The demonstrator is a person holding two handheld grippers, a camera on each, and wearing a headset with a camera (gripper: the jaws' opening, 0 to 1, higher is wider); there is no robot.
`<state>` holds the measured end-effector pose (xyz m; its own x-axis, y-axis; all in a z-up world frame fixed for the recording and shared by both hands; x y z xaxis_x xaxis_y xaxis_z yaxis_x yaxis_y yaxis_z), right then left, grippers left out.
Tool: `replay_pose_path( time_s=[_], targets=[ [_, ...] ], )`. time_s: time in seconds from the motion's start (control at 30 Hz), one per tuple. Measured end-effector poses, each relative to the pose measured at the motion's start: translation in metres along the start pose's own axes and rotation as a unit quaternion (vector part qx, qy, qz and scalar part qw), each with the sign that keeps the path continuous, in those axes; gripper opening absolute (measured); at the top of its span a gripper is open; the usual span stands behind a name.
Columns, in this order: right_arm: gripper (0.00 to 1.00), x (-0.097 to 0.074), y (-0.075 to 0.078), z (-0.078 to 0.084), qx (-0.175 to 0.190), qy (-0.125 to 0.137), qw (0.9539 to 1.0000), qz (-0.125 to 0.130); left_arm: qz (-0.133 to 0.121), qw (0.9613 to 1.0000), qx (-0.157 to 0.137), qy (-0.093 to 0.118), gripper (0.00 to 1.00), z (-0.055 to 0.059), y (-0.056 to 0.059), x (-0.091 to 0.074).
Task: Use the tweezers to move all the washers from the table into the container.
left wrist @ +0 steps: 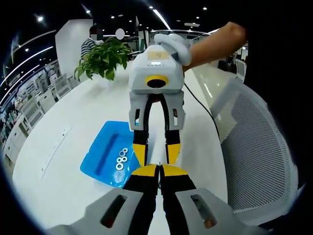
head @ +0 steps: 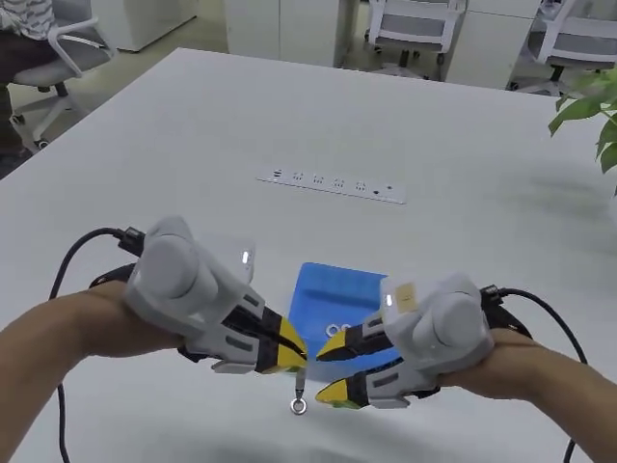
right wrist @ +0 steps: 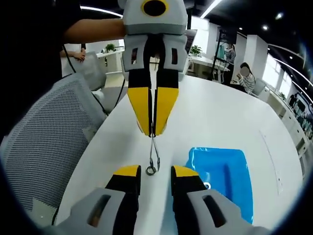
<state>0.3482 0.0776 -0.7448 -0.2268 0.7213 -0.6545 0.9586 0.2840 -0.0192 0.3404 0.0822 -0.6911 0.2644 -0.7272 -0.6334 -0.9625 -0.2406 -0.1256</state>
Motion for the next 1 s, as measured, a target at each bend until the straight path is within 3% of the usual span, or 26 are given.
replay_pose_path(
  time_s=[0.47, 1.0],
  targets=[
    [0.13, 0.02, -0.002, -0.003, -0.007, -0.001, 0.9998, -0.019, 0.002, 1.0, -0.001, -0.001, 0.05, 0.002, -0.002, 0.001],
    [0.08, 0.022, -0.002, -0.006, -0.017, 0.002, 0.9997, -0.015, -0.004, 0.9999, -0.009, -0.003, 0.05, 0.004, -0.003, -0.002]
  ],
)
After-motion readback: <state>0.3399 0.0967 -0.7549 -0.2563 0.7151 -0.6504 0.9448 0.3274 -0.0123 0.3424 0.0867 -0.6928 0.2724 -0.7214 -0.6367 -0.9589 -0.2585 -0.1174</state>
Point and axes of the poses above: the centre of the closed fingertips' face, and the gripper's own axes: x roughly forward along the fingers, y roughly to its right, z roughly out of its underside, the point moved 1 cm from there along -x, roughly backward along the fingers, and after that the axes turned 6 degrees about x, right-handed, at the moved point
